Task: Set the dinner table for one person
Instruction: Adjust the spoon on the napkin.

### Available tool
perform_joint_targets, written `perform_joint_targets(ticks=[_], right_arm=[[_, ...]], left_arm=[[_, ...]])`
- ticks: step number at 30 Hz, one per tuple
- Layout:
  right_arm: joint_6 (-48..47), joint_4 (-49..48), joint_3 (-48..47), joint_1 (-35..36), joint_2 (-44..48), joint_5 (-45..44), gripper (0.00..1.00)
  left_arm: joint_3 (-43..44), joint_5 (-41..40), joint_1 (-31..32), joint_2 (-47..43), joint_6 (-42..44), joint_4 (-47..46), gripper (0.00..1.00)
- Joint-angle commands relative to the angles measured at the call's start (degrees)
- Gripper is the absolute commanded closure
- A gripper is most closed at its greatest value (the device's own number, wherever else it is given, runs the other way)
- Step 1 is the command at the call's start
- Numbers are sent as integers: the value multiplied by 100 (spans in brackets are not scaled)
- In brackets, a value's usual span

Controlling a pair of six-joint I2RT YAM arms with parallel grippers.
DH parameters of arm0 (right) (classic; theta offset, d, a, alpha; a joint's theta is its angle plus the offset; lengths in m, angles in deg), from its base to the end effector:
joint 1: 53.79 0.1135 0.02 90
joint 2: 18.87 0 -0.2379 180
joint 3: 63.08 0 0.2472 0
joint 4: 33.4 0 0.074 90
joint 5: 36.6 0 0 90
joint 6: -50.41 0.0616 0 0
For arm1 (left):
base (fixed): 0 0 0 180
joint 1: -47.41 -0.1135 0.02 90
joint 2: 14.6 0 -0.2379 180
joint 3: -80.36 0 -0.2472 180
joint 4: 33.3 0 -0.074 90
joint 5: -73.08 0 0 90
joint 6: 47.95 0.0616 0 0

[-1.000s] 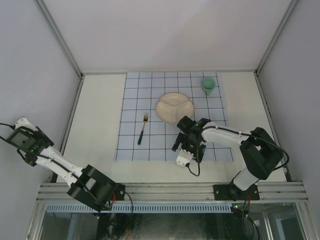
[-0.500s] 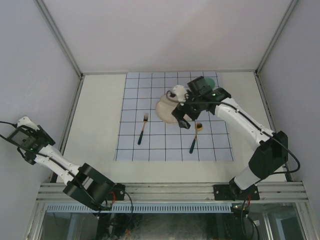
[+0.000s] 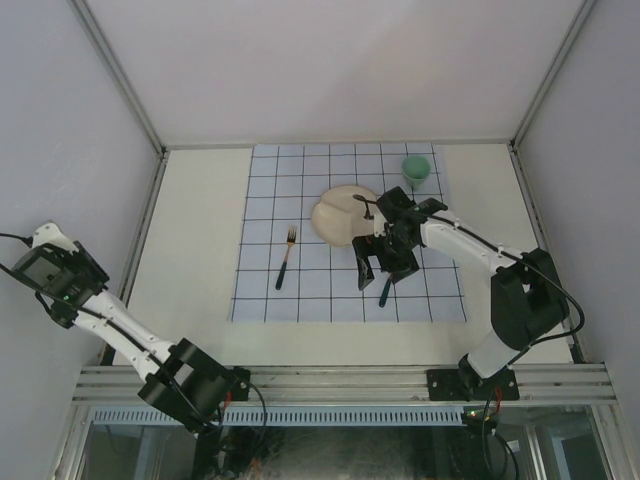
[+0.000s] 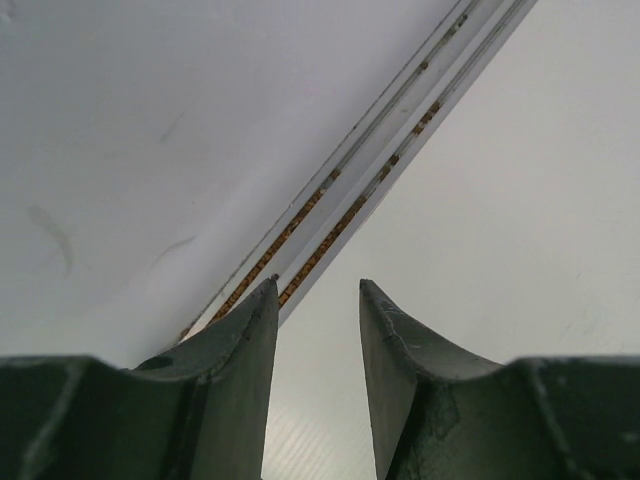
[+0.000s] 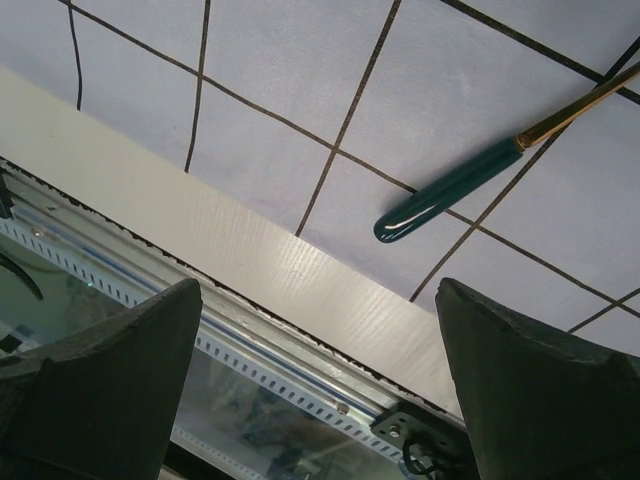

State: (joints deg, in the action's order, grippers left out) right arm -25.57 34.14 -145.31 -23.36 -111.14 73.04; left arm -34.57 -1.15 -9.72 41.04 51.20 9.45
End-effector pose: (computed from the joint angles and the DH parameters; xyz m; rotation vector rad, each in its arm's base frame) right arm 0.2492 0.1704 0.1792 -0.4859 2.9726 0.6065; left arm 0.1448 0.1933 0.2772 -0.7261 2.0260 0.3839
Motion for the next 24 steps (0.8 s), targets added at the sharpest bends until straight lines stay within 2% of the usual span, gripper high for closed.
perform_joint_targets(ticks=[1, 4, 12, 14, 16, 18, 20, 24], right_arm=[[397, -212, -187, 45, -28, 32, 0], [423, -178, -146, -184, -28, -70, 0], [431, -1159, 648, -1082, 101, 1840, 0], [603, -1035, 556, -1087, -64, 1650, 0], [713, -516, 180, -945, -295, 1010, 0], [874, -392, 3, -875, -394, 585, 0], [969, -456, 30, -864, -387, 698, 0], [920, -609, 11, -569, -95, 394, 0]], left_arm=[[431, 46, 24, -186, -30, -28, 57], [455, 32, 33, -120, -9, -31, 57], [427, 8, 147, 83, -52, -191, 57], [409, -40, 203, 96, -68, -236, 57], [403, -74, 245, 113, -82, -263, 57], [400, -108, 277, 122, -85, -274, 57], [404, -142, 284, 115, -85, -286, 57], [422, -221, 310, 97, -60, -287, 57]])
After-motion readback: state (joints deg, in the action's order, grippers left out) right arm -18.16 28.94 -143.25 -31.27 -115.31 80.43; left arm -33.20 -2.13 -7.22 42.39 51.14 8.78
